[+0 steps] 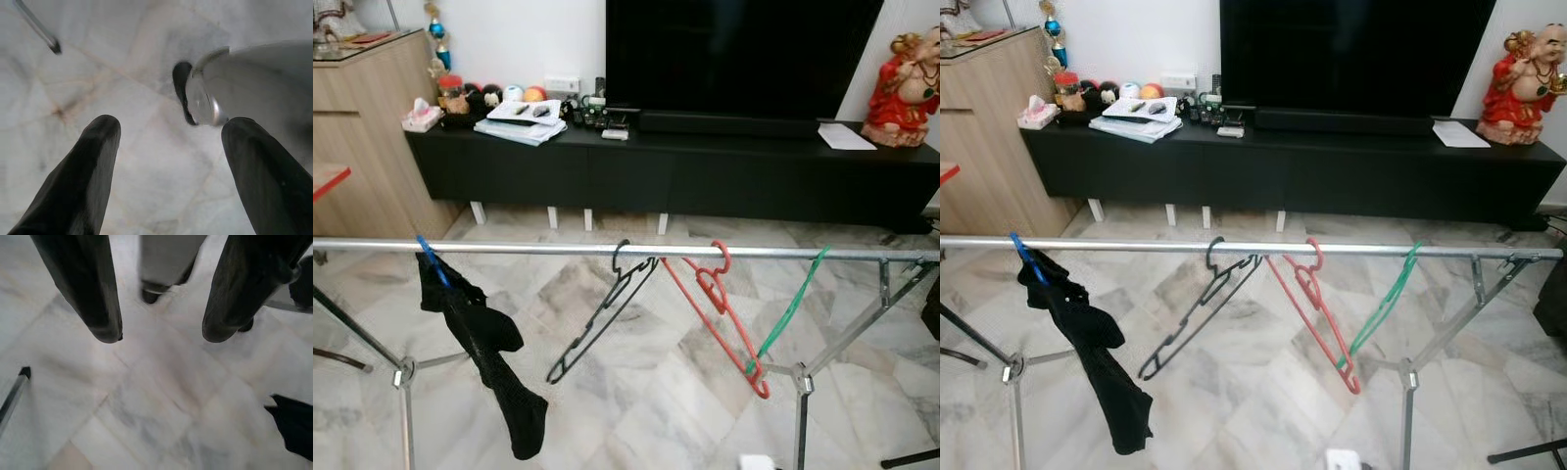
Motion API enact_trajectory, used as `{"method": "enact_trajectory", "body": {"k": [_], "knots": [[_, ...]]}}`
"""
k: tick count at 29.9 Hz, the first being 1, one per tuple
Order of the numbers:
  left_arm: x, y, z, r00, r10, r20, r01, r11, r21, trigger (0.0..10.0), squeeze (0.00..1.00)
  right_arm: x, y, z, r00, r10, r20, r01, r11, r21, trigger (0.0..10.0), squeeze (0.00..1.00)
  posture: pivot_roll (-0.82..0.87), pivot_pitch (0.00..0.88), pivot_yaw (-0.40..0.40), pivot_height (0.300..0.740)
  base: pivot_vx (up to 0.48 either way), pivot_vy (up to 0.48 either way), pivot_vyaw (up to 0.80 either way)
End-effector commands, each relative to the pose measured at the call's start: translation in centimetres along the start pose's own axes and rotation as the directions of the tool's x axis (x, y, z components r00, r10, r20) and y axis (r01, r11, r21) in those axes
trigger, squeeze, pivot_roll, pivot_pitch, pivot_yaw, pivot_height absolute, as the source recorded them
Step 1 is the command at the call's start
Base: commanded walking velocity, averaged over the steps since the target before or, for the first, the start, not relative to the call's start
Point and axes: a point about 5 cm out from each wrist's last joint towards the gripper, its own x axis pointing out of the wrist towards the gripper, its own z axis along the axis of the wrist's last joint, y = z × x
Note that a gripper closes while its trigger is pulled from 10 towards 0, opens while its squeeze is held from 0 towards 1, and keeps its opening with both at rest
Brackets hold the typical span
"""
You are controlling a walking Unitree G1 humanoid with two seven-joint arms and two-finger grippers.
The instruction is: Hang hanger
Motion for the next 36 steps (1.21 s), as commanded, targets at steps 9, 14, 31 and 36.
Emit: {"method": "enact_trajectory", "body": {"k": [9,14,31,36], "knots": [[-0.1,-0.2,-0.4,1.000,-0.013,-0.014,0.013,1.000,0.017,10.0,0.00,-0.2,-0.9,-0.5,1.000,-0.028,-0.013,0.028,1.000,0.013,10.0,0.00,0.05,0.000,0.000,0.740,0.000,-0.277,0.00],[0.1,-0.8,0.0,1.000,-0.025,-0.004,0.025,0.999,0.022,10.0,0.00,-0.2,-0.9,-0.6,0.999,-0.032,-0.013,0.032,0.999,0.020,10.0,0.00,0.05,0.000,0.000,0.740,0.000,-0.277,0.00],[0.4,-1.7,0.8,0.999,-0.040,0.015,0.039,0.999,0.030,10.0,0.00,-0.2,-1.1,-0.6,0.999,-0.050,0.001,0.050,0.998,0.036,10.0,0.00,0.04,0.000,0.000,0.740,0.000,-0.278,0.00],[0.2,-1.3,0.2,0.999,-0.037,0.002,0.037,0.999,0.035,10.0,0.00,-0.3,-1.2,-0.6,0.998,-0.056,0.002,0.056,0.998,0.035,10.0,0.00,0.03,0.000,0.002,0.740,0.000,-0.277,0.00]]}}
